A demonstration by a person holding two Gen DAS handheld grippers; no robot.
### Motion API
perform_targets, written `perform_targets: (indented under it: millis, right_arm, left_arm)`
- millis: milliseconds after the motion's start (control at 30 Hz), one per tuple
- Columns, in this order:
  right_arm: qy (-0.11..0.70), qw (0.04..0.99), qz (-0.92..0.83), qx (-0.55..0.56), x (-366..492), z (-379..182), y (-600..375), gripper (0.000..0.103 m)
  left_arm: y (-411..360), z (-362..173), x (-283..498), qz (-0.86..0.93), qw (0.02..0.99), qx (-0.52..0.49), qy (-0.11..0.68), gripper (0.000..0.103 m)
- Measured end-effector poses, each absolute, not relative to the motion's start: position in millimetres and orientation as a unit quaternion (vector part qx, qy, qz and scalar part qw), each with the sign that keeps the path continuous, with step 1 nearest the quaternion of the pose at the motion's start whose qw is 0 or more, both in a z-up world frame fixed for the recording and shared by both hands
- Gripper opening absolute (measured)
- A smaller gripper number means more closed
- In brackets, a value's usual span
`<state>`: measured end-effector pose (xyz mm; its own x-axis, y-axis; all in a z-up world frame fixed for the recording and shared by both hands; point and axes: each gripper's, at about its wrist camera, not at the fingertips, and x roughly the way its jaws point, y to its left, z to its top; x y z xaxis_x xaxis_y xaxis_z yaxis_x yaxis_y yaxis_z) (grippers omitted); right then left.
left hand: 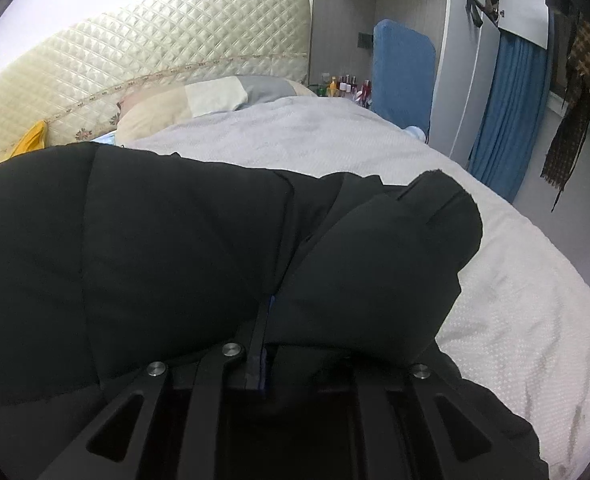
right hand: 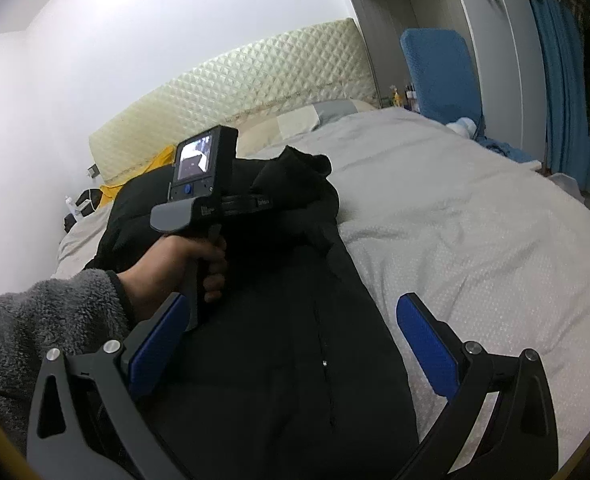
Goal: Fold large clothes
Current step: 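Lift the sleeve with the left gripper and fold it over the jacket body, then release the sleeve from the left gripper and withdraw it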
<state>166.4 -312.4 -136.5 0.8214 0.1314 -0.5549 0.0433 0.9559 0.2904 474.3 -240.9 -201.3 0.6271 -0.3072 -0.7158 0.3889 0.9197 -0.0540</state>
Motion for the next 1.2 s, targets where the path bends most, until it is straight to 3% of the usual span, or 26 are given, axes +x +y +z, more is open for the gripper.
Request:
perform_targets:
  millis: [200,267,333,433,700,867,1033,1200]
  right_arm:
    - [0.289,0.948,0.026,0.134,169.6,-135.8,-310.0,0.103]
    - [0.284,0.949,0.027,0.130,170.3,-135.0,-307.1,0.103]
    - [0.281,0.951,0.029,0.127,170.5,-134.1,-304.1,0.103]
    - [0.276,0.954,0.029,0.116,168.6,-132.4,-299.2,0.103]
    - [0.270,0.957,0.055,0.089,187.8,-100.3,-268.2,0.103]
    - [0.246,0.962,0.089,0.074,254.2,-76.1,-243.0,0.099]
    - [0.283,0.956,0.070,0.030,348.2,-104.9,-233.8,0.084]
    - [0.328,0.943,0.040,0.029,414.3,-159.9,-242.5,0.078]
  left_arm:
    - [-221.1,-171.6,454.5,-0.216,0.902,0.024,0.372,0.018]
    - [-213.4,-162.5,445.7,-0.218,0.901,0.016,0.376,0.031]
    - [-206.2,-156.0,435.8,-0.224,0.895,0.011,0.386,0.068]
    - [-190.9,-138.5,407.4,-0.246,0.895,0.017,0.372,0.089]
    - [-96.3,-99.0,365.9,-0.193,0.925,-0.018,0.328,0.089]
    - [-49.9,-101.3,384.3,-0.115,0.942,-0.005,0.315,0.089]
    - [-3.1,-127.7,429.2,-0.065,0.935,-0.028,0.347,0.089]
    - [21.9,-152.8,459.3,-0.051,0.929,-0.031,0.365,0.090]
